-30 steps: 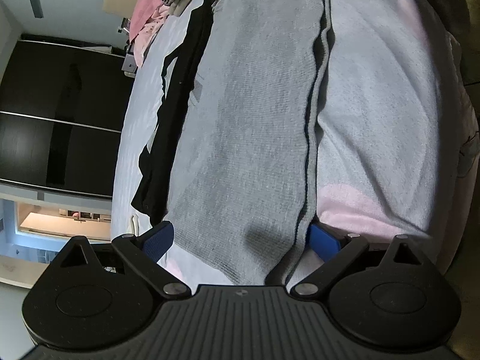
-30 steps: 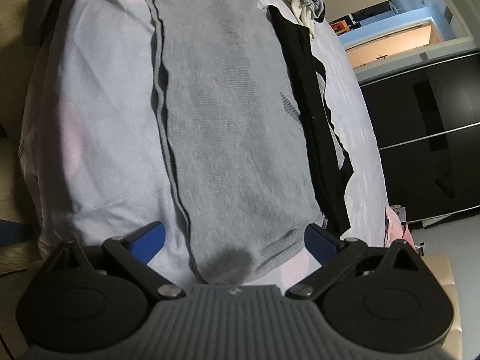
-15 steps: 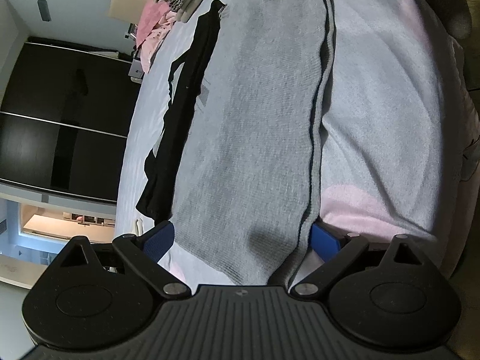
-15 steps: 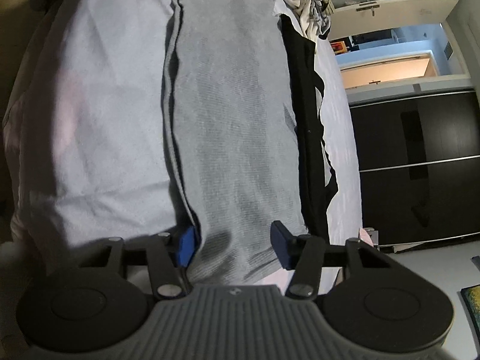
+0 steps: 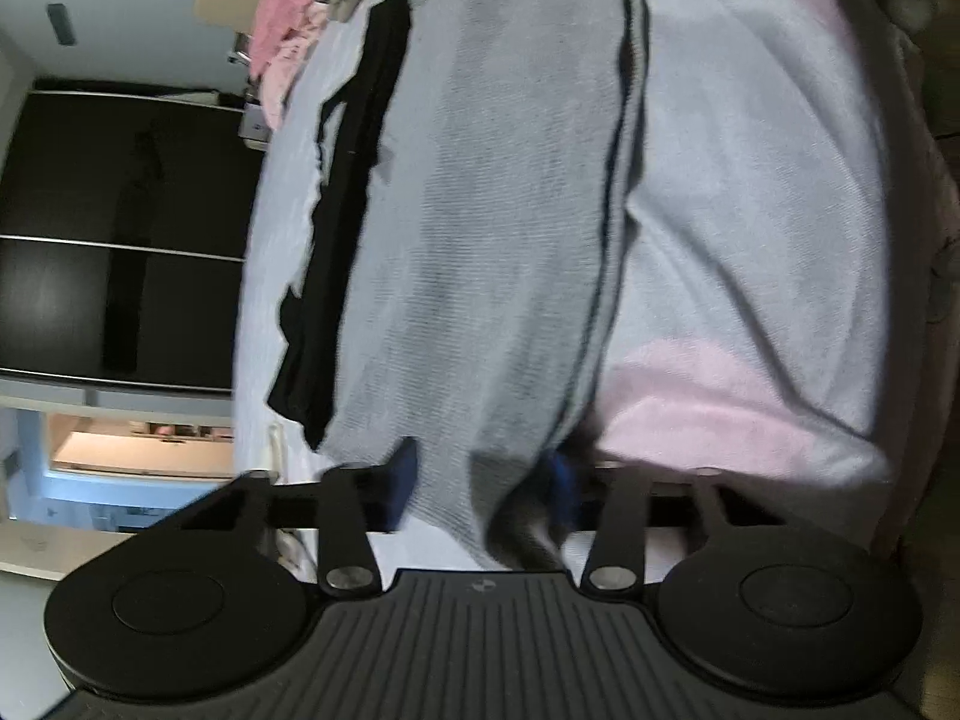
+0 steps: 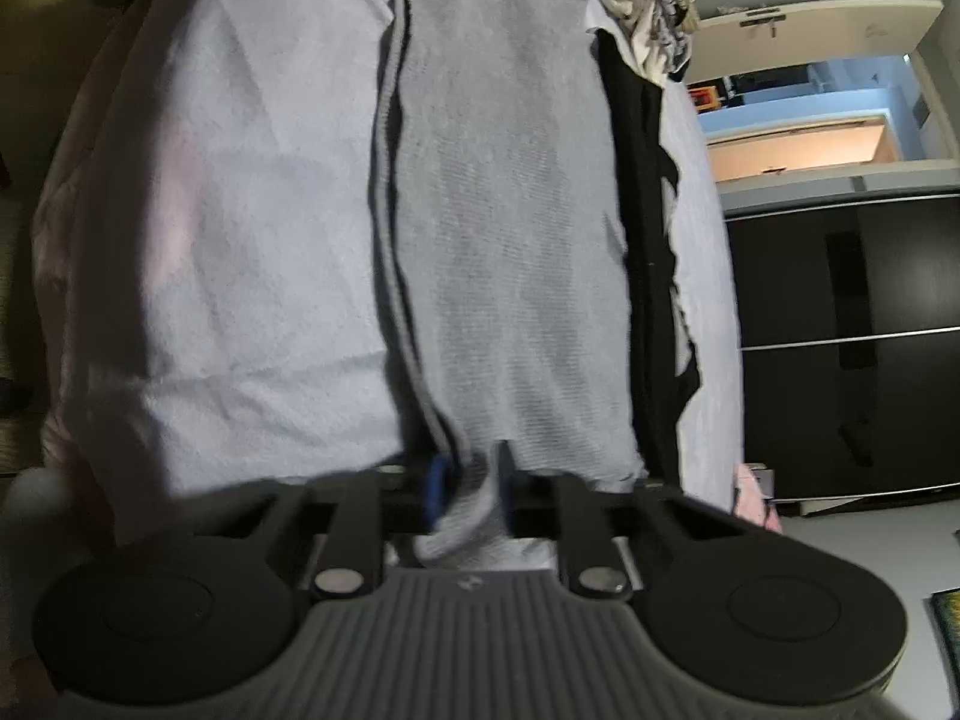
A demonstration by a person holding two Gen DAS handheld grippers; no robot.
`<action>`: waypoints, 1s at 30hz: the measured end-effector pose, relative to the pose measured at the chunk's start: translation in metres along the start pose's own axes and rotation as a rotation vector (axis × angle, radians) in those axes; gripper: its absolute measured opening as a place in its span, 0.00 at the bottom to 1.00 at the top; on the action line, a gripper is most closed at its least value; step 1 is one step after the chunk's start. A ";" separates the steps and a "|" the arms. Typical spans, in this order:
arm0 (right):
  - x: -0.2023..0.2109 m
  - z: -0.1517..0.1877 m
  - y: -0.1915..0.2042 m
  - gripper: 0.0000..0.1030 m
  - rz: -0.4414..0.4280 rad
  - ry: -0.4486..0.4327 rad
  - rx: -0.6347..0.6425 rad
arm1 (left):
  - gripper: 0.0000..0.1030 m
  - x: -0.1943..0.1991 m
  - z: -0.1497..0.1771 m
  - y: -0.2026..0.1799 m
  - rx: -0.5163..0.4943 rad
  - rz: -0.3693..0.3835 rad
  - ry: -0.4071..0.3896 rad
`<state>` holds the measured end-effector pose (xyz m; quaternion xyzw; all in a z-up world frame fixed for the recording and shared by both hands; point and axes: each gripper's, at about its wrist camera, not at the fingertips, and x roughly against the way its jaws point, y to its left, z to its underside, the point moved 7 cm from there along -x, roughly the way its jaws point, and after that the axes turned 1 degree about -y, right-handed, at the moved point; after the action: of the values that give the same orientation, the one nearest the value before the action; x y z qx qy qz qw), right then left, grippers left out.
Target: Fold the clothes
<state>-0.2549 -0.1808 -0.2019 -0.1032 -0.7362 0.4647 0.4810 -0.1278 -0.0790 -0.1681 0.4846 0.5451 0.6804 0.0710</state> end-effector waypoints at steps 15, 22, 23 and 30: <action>0.036 -0.001 -0.084 0.05 0.222 -0.047 -0.165 | 0.07 0.024 -0.005 0.111 0.345 -0.011 -0.018; 0.028 -0.006 -0.147 0.05 0.314 -0.061 -0.155 | 0.07 0.013 -0.015 0.182 0.397 -0.053 -0.036; 0.024 -0.006 -0.156 0.05 0.324 -0.062 -0.149 | 0.07 0.009 -0.018 0.190 0.391 -0.056 -0.040; -0.027 -0.009 -0.210 0.05 0.330 -0.051 -0.147 | 0.07 -0.043 -0.029 0.230 0.408 -0.019 -0.003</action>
<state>-0.1715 -0.3064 -0.0525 -0.2457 -0.7533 0.4848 0.3703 -0.0272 -0.2164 -0.0045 0.4846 0.6762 0.5545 -0.0213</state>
